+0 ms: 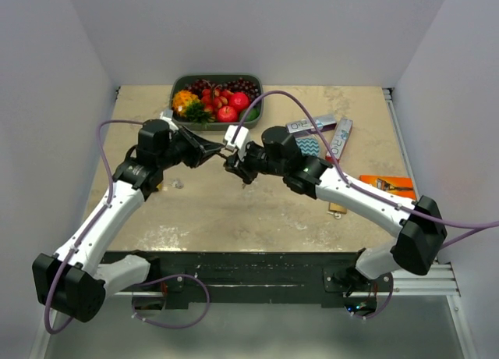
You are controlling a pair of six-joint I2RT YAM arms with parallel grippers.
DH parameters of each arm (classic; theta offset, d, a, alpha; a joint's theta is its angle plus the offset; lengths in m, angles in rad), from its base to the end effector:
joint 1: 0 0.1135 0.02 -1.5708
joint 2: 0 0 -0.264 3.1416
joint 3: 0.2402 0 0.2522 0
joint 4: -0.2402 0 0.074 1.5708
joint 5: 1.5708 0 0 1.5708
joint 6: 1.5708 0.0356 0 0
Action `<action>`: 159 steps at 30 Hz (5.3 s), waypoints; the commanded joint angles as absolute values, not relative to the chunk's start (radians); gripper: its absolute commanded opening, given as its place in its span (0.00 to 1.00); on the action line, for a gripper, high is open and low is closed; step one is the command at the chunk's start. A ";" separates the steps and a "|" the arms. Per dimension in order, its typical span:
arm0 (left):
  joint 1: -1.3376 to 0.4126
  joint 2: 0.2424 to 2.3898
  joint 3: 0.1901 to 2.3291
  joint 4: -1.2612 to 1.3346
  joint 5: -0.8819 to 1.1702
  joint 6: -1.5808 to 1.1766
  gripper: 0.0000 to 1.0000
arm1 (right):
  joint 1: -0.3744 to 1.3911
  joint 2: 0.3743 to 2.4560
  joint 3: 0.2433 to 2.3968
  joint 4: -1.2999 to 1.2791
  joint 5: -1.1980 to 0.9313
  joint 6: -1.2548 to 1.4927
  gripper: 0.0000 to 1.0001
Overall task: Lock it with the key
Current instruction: Lock the lock.
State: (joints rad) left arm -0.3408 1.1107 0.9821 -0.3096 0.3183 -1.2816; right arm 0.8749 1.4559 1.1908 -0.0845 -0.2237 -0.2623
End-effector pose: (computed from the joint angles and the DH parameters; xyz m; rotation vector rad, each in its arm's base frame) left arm 0.2329 -0.0944 0.3324 -0.8144 2.1078 -1.2848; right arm 0.2145 0.2691 0.3322 -1.1826 1.5652 0.6221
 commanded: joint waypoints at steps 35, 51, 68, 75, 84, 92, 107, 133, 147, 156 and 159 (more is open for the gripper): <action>-0.604 0.997 1.086 -0.578 0.762 0.950 0.47 | 0.742 1.305 1.276 -0.431 -0.896 -0.209 0.00; -0.562 0.971 1.040 -0.388 0.782 0.583 0.00 | 0.742 1.255 1.270 -0.420 -0.787 -0.200 0.88; -0.440 0.950 1.052 -0.059 1.146 0.074 0.00 | 0.713 1.031 1.151 -0.304 -0.718 -0.178 0.93; -0.442 0.934 1.006 0.159 1.132 -0.156 0.00 | 0.715 1.086 1.158 -0.264 -0.788 -0.137 0.85; -0.442 0.937 0.986 0.166 1.112 -0.175 0.00 | 0.715 1.086 1.143 -0.161 -0.810 -0.092 0.61; -0.442 0.943 0.969 0.242 1.114 -0.252 0.00 | 0.715 1.103 1.141 -0.132 -0.854 -0.060 0.40; -0.492 0.969 0.973 0.284 1.103 -0.311 0.00 | 0.765 1.167 1.164 -0.149 -0.899 -0.084 0.00; -0.413 0.936 1.051 -0.334 1.083 0.175 0.57 | 0.721 1.129 1.123 -0.106 -0.888 -0.021 0.00; -0.413 0.942 1.008 -0.328 1.117 0.198 0.29 | 0.723 1.117 1.120 -0.115 -0.900 -0.040 0.00; -0.413 0.940 1.028 -0.396 1.126 0.244 0.24 | 0.723 1.115 1.127 -0.144 -0.902 -0.060 0.00; -0.413 0.939 1.026 -0.397 1.123 0.250 0.17 | 0.723 1.117 1.126 -0.147 -0.900 -0.063 0.00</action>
State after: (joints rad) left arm -0.4191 0.9470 1.0088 -0.3893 1.0977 0.2066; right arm 0.7242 1.1572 1.1046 -0.2188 -0.8597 -0.0463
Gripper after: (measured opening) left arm 0.226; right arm 0.373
